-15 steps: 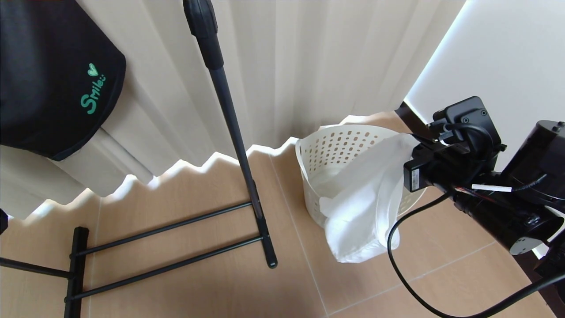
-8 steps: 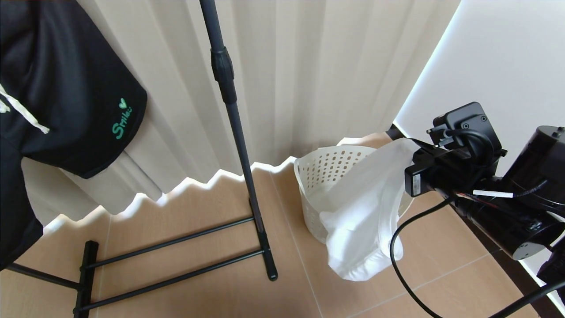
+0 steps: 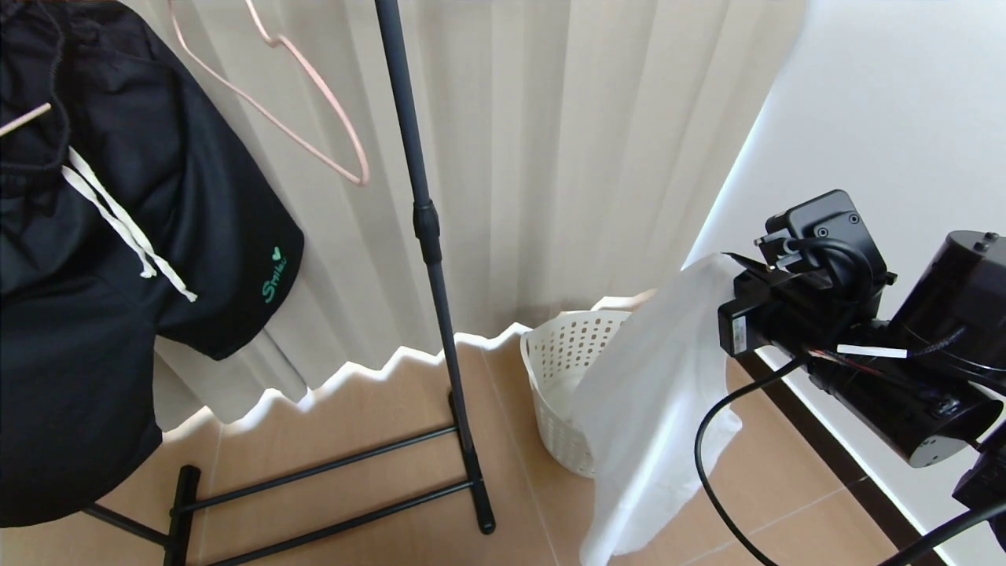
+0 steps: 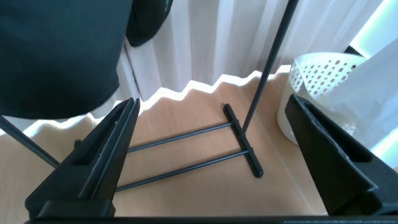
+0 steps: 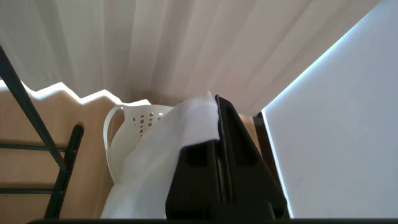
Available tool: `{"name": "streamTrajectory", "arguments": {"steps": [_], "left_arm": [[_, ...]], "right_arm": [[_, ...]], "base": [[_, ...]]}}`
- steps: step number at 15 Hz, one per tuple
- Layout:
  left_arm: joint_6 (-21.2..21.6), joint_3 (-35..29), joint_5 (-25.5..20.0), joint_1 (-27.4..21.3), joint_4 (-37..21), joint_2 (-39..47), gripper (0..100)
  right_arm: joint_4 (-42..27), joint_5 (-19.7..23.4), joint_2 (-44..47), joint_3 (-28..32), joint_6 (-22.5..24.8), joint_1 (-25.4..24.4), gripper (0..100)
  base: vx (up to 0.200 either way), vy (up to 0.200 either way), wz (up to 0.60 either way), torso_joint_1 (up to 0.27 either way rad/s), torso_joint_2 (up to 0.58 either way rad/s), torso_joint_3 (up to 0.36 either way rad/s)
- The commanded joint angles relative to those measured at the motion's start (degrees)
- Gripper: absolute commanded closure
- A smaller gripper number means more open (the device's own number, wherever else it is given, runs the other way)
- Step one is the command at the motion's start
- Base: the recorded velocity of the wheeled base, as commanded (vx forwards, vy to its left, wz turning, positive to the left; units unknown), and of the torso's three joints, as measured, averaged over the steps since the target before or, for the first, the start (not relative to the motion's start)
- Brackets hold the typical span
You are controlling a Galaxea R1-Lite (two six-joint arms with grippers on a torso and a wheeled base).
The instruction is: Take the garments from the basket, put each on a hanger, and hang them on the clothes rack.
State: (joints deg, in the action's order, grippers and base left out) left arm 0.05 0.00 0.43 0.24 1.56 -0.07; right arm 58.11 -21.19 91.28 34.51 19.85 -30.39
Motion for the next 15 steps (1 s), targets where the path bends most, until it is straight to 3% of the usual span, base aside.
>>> {"name": "streamTrajectory", "arguments": {"steps": [1,15], "left_arm": [[0.04,0.0,0.01,0.02,0.02,0.07,0],[-0.05,0.0,0.01,0.02,0.02,0.07,0]], "right_arm": [[0.07,0.01,0.12,0.03,0.02,-0.02,100],[0.16,-0.08,-0.32,-0.5,0.02,-0.02,100]], "base": [[0.0,0.0,0.0,0.115,-0.48,-0.144],[0.0,0.0,0.0,0.185,-0.52,-0.136]]}}
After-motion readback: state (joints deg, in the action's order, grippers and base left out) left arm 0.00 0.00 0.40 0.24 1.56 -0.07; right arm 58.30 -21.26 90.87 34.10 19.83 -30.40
